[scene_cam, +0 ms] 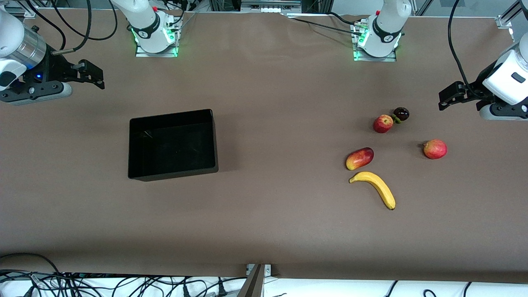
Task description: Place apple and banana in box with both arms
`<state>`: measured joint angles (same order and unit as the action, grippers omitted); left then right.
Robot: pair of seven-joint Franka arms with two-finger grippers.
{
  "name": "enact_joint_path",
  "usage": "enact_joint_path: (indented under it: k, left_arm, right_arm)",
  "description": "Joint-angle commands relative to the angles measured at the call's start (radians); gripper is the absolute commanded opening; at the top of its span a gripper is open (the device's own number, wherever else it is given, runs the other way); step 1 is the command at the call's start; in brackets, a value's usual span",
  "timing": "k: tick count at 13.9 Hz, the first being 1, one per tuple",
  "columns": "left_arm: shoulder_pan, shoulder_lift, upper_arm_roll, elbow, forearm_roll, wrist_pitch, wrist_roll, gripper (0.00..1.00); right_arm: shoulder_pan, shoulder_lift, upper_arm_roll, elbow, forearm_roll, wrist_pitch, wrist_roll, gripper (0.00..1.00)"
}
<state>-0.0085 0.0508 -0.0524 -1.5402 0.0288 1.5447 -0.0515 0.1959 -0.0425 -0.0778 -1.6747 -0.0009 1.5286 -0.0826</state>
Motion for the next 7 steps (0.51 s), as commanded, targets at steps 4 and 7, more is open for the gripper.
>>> enact_joint_path:
  k: [4, 7]
  left_arm:
    - [-0.002, 0.015, 0.002, 0.034, -0.009, -0.025, 0.019, 1.0]
    - [-0.002, 0.017, 0.003, 0.034, -0.009, -0.025, 0.019, 1.0]
  right_arm:
    - [-0.015, 0.001, 0.018, 0.015, -0.022, -0.011, 0.003, 1.0]
    - [-0.015, 0.001, 0.018, 0.015, -0.022, -0.011, 0.0, 1.0]
